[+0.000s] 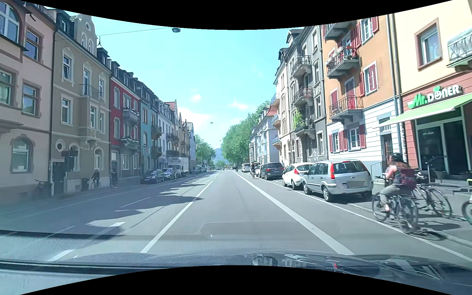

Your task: Follow the waypoints while adhering to traffic rules and regulations

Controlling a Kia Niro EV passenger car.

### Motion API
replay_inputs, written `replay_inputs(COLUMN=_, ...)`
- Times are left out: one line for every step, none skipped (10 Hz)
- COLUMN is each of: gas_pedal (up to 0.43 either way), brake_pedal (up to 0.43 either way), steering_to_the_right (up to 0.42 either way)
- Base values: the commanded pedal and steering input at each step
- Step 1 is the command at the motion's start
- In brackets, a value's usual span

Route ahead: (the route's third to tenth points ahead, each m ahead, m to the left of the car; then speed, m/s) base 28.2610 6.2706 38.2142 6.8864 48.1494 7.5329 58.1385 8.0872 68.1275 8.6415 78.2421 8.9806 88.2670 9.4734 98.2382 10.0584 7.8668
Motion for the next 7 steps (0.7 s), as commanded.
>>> replay_inputs(gas_pedal=0.248, brake_pedal=0.0, steering_to_the_right=-0.036)
replay_inputs(gas_pedal=0.248, brake_pedal=0.0, steering_to_the_right=-0.036)
replay_inputs(gas_pedal=0.24, brake_pedal=0.0, steering_to_the_right=-0.035)
replay_inputs(gas_pedal=0.24, brake_pedal=0.0, steering_to_the_right=-0.026)
replay_inputs(gas_pedal=0.24, brake_pedal=0.0, steering_to_the_right=-0.019)
replay_inputs(gas_pedal=0.228, brake_pedal=0.0, steering_to_the_right=-0.019)
replay_inputs(gas_pedal=0.22, brake_pedal=0.0, steering_to_the_right=-0.019)
